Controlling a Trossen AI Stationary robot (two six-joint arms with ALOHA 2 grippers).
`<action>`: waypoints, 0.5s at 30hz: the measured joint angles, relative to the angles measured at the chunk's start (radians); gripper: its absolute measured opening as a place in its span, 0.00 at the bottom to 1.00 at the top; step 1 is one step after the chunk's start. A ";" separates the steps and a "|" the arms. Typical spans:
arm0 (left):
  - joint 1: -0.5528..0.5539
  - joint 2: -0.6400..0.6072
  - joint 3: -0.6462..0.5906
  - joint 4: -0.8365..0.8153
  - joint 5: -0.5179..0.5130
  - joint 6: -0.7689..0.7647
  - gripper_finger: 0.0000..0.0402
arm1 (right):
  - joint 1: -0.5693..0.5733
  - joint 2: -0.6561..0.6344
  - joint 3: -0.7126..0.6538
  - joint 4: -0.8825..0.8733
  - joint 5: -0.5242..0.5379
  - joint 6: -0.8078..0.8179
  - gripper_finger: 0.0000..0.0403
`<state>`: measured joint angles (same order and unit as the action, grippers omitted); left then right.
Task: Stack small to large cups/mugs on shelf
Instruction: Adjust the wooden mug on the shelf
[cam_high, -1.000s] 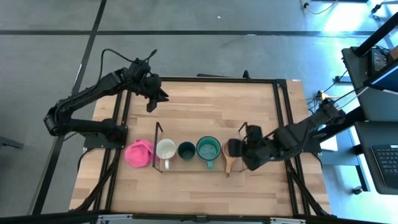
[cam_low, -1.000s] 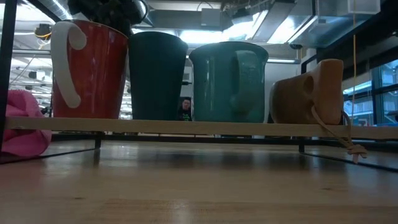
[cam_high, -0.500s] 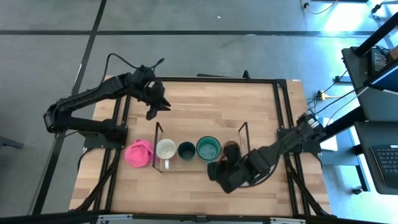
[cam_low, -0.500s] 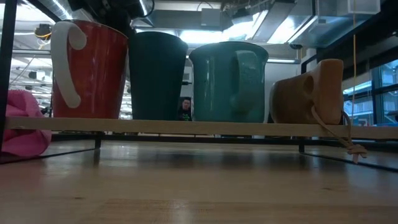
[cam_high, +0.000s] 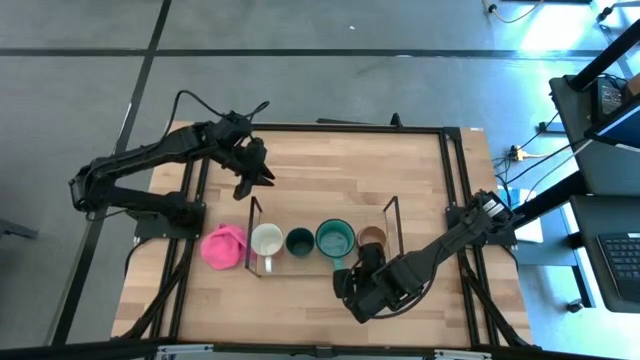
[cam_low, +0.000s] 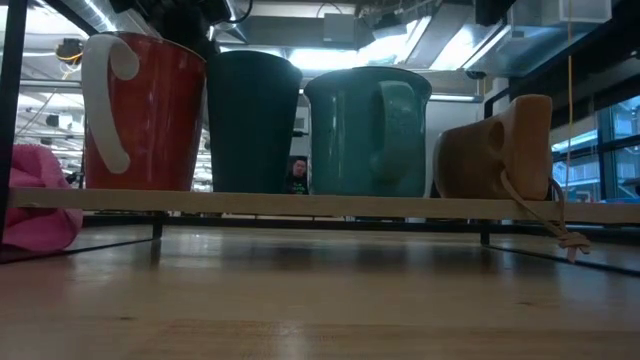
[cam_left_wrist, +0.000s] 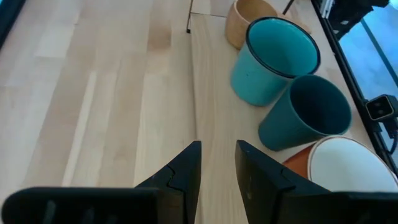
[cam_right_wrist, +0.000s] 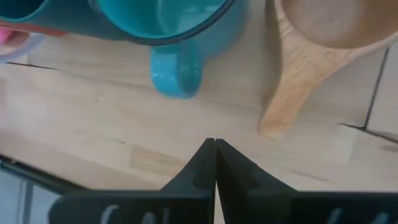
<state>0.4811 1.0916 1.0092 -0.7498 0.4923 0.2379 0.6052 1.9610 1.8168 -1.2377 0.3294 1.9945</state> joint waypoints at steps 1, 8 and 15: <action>-0.002 0.000 0.000 -0.004 0.000 0.000 0.23 | 0.000 0.000 0.000 -0.007 0.000 -0.001 0.02; -0.005 0.000 0.000 -0.006 0.000 0.000 0.23 | 0.000 0.000 0.000 -0.020 -0.015 -0.031 0.02; -0.005 0.000 0.000 -0.005 -0.002 0.006 0.23 | 0.000 0.039 -0.001 0.048 -0.071 -0.014 0.02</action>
<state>0.4763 1.0916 1.0089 -0.7551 0.4900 0.2442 0.6051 1.9998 1.8156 -1.1894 0.2583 1.9802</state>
